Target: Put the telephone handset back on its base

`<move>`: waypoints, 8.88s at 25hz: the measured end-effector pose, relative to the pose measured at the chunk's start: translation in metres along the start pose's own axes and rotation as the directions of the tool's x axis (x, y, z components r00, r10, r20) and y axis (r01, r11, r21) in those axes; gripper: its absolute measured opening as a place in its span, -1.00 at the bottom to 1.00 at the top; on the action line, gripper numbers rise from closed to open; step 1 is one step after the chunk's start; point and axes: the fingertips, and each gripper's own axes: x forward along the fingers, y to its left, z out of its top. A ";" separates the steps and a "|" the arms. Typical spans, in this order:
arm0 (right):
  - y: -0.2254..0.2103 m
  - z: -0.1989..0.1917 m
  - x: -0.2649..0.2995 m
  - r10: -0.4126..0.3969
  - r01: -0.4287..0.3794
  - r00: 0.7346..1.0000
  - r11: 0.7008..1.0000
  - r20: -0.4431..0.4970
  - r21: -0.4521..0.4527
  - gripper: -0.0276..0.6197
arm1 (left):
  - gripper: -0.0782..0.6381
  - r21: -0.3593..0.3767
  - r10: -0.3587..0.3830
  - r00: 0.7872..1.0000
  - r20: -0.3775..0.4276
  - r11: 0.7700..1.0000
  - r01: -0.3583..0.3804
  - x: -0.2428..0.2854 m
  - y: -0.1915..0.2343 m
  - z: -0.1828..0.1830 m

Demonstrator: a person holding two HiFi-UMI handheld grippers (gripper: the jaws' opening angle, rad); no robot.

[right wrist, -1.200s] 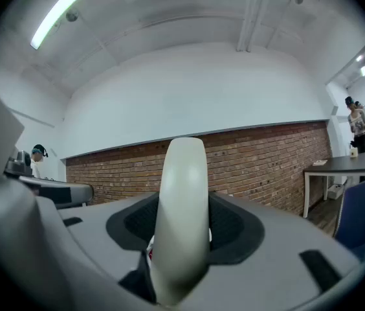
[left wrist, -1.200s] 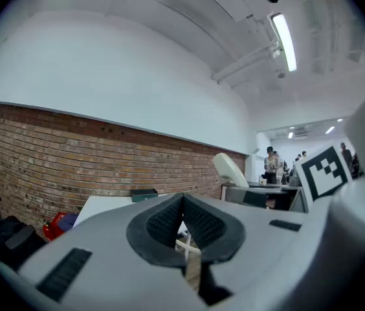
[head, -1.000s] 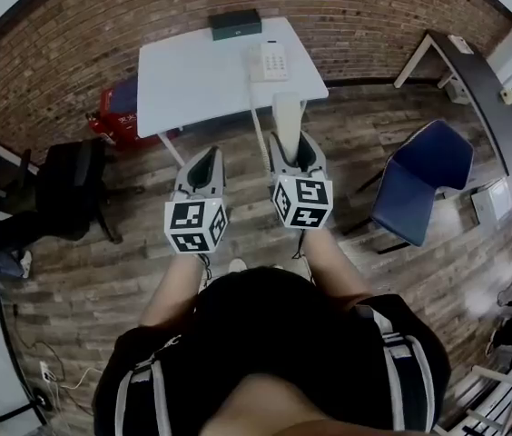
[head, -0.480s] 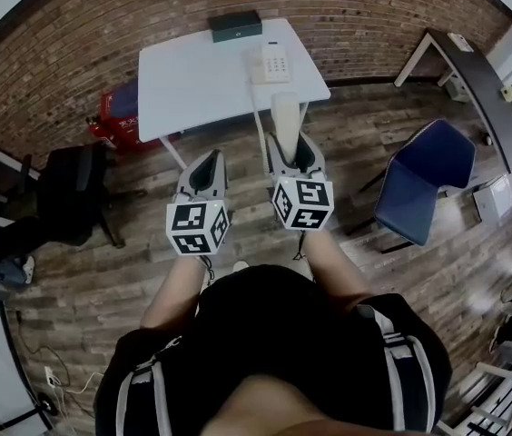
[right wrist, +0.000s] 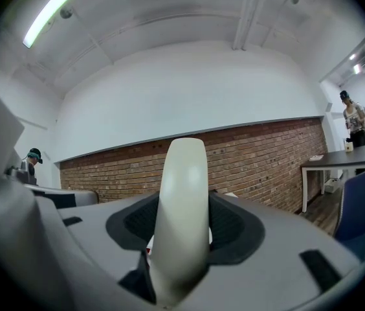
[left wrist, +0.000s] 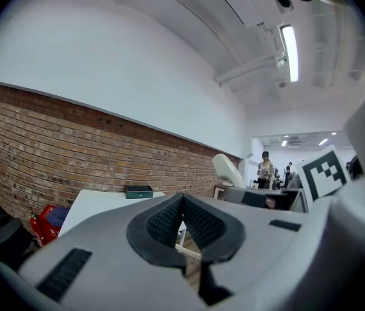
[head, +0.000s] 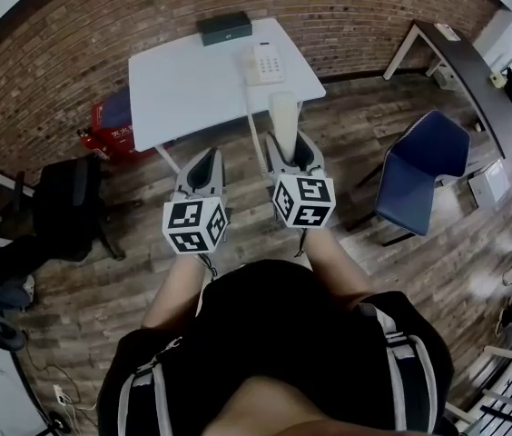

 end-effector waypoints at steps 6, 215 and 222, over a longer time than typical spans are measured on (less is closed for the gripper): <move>0.015 -0.002 0.007 -0.031 0.031 0.999 1.000 0.009 -0.001 -0.29 | -0.78 0.023 -0.025 1.000 -0.005 0.999 0.025 0.000 0.019 -0.002; -0.225 0.052 0.482 0.013 -0.015 0.999 0.999 0.053 0.031 -0.92 | -0.78 0.000 0.040 0.993 -0.114 0.999 -0.040 0.504 0.217 0.051; -0.217 0.046 0.487 0.031 -0.032 0.999 0.999 0.031 0.037 -0.92 | -0.78 0.002 0.047 0.993 -0.107 0.999 -0.048 0.502 0.221 0.053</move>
